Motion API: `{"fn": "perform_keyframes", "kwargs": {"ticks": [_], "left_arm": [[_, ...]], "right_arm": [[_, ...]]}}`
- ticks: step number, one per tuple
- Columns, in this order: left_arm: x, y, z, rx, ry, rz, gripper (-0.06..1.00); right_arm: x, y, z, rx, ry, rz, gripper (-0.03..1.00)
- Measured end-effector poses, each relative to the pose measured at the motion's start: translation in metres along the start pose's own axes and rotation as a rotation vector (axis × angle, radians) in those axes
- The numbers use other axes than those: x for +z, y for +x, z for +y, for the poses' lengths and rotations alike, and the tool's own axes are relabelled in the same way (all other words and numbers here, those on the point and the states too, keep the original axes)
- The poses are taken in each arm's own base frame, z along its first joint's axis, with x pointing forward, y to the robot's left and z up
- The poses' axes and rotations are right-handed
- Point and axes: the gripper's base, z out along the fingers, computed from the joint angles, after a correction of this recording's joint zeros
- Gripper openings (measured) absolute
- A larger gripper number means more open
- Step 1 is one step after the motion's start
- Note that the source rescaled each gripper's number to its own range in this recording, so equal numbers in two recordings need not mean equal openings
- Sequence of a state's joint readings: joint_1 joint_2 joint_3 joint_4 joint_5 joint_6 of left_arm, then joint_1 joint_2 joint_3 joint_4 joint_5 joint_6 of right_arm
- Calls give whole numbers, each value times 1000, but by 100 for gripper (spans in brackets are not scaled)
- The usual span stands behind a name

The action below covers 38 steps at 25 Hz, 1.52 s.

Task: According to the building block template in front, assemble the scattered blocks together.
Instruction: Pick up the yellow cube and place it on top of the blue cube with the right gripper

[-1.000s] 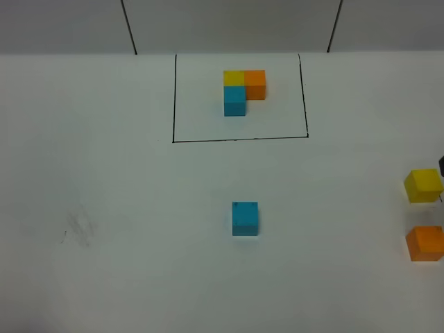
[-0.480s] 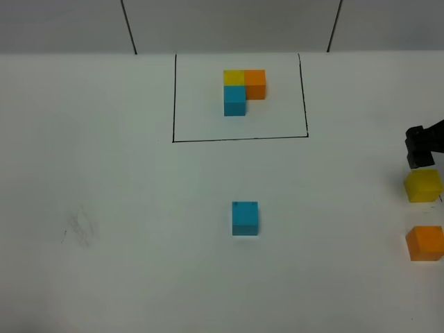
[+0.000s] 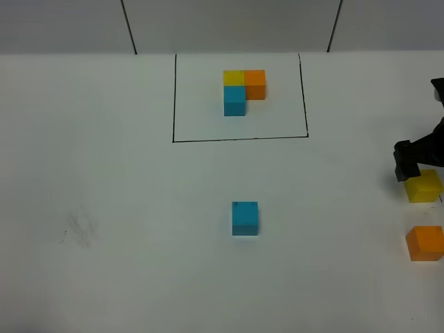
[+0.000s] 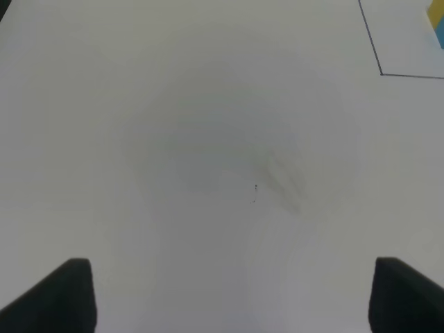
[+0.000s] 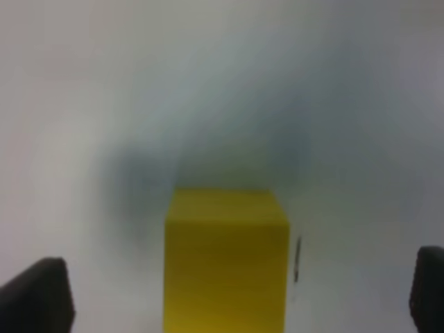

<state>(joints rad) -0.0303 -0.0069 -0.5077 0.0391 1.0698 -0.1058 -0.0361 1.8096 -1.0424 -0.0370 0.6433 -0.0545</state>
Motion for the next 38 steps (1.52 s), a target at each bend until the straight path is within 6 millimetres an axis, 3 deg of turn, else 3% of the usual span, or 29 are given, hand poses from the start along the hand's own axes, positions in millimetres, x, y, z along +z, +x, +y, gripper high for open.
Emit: {"fn": "perform_keyframes", "kwargs": {"ticks": [7,10,12,14,19,23,25,29,34,38], "left_arm": [[0,0,0,-2,0,0,68],[0,0,0,-2,0,0,68],[0,0,0,-2,0,0,68],[0,0,0,-2,0,0,68],[0,0,0,-2,0,0,68],[0,0,0,-2,0,0,68],[0,0,0,-2,0,0,68],[0,0,0,-2,0,0,68],[0,0,0,-2,0,0,68],[0,0,0,-2,0,0,68]], "right_arm": [[31,3,2,20,-21,63,91],[39,4,3,23,-24,79,81],[41,3,3,24,-24,72,59],[41,2,3,24,-23,63,27],[37,0,3,20,-23,46,25],[4,-8,16,64,-42,-50,25],[-16,-12,30,123,-81,-122,25],[-43,-19,83,153,-176,-184,25],[-60,-31,154,155,-194,-110,25],[-61,-33,208,169,-135,-66,25]]}}
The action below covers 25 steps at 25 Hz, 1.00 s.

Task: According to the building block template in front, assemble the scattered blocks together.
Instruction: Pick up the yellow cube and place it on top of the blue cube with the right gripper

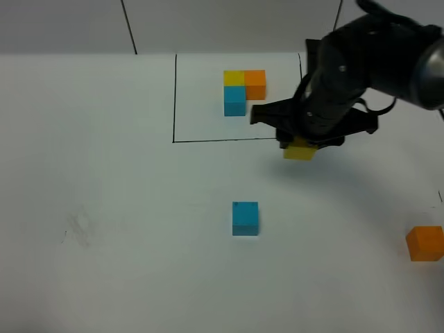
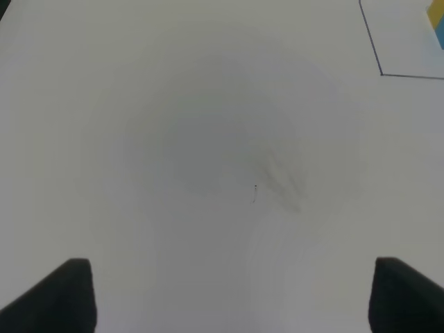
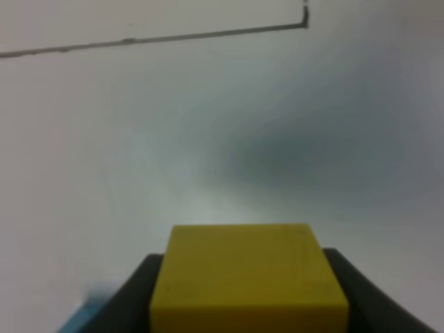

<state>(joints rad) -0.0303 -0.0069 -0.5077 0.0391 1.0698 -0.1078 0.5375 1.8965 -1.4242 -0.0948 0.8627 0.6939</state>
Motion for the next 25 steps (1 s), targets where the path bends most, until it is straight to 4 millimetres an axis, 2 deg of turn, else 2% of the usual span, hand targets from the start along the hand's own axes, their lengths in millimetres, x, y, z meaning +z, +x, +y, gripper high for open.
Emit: {"fn": "perform_keyframes", "kwargs": {"ticks": [3,7,16,25], "left_arm": [[0,0,0,0,0,0,68],[0,0,0,0,0,0,68],[0,0,0,0,0,0,68],[0,0,0,0,0,0,68]], "right_arm": [[8,12,32,-8,44,-6,25],[20,29,57,-33,70,-23,25],[50,36,67,-53,74,-9,25],[54,45,74,-94,57,21,25]]}}
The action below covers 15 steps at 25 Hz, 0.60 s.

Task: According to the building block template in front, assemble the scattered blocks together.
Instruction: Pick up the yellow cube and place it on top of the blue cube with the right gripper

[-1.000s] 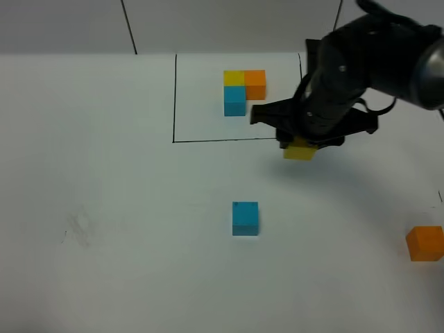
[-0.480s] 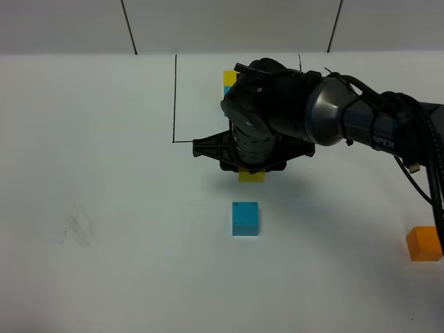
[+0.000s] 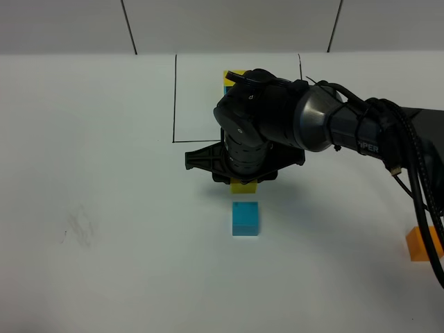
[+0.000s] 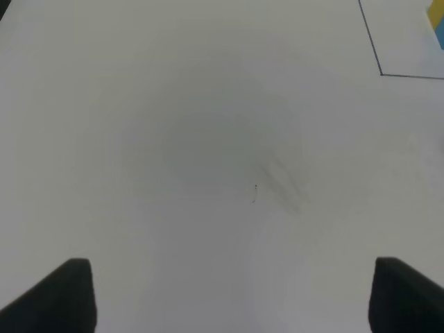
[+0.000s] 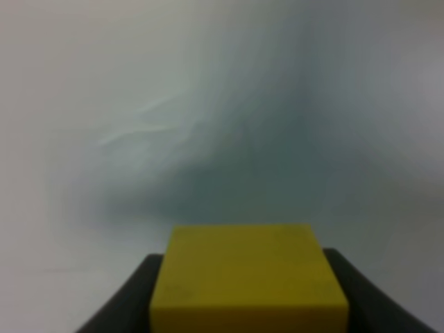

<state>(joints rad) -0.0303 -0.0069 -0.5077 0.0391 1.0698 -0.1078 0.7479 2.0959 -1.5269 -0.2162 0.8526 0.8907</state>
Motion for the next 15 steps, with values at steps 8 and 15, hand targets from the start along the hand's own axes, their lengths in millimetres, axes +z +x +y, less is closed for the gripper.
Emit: {"fn": "perform_keyframes", "kwargs": {"ticks": [8,15], "left_arm": [[0,0,0,0,0,0,68],[0,0,0,0,0,0,68]], "right_arm": [[15,5,0,-11,36,22,25],[28,8,0,0,59,45,25]]}}
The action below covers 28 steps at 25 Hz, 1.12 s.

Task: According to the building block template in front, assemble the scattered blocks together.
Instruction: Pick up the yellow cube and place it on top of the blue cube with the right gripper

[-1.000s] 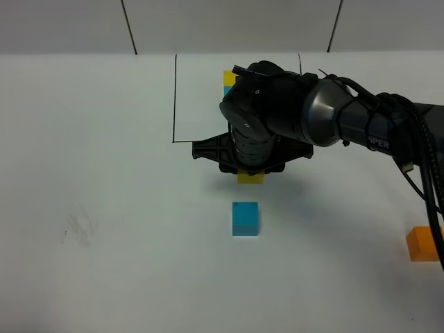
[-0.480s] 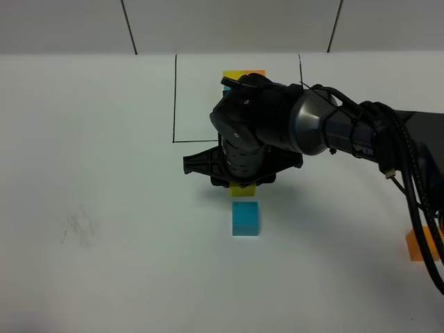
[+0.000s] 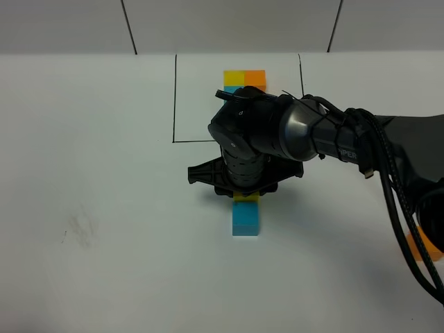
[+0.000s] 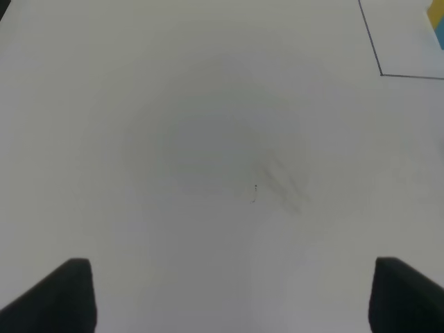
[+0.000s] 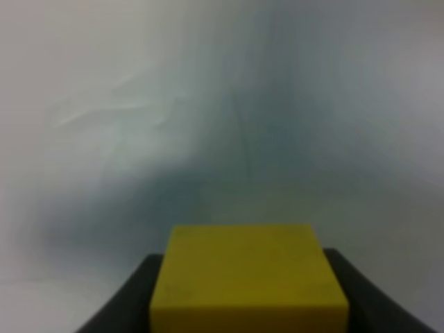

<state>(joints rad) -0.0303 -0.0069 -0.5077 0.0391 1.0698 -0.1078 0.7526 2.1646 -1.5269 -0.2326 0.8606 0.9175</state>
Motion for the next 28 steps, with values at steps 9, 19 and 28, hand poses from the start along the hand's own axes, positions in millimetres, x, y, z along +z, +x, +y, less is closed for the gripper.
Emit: {"fn": "perform_keyframes", "kwargs": {"ticks": [9,19,28], "left_arm": [[0,0,0,0,0,0,68],[0,0,0,0,0,1,68],[0,0,0,0,0,1,68]], "right_arm": [[15,3,0,9,20,27,25],[20,5,1,21,15,43,25],[20,5,4,23,-18,38,25]]}}
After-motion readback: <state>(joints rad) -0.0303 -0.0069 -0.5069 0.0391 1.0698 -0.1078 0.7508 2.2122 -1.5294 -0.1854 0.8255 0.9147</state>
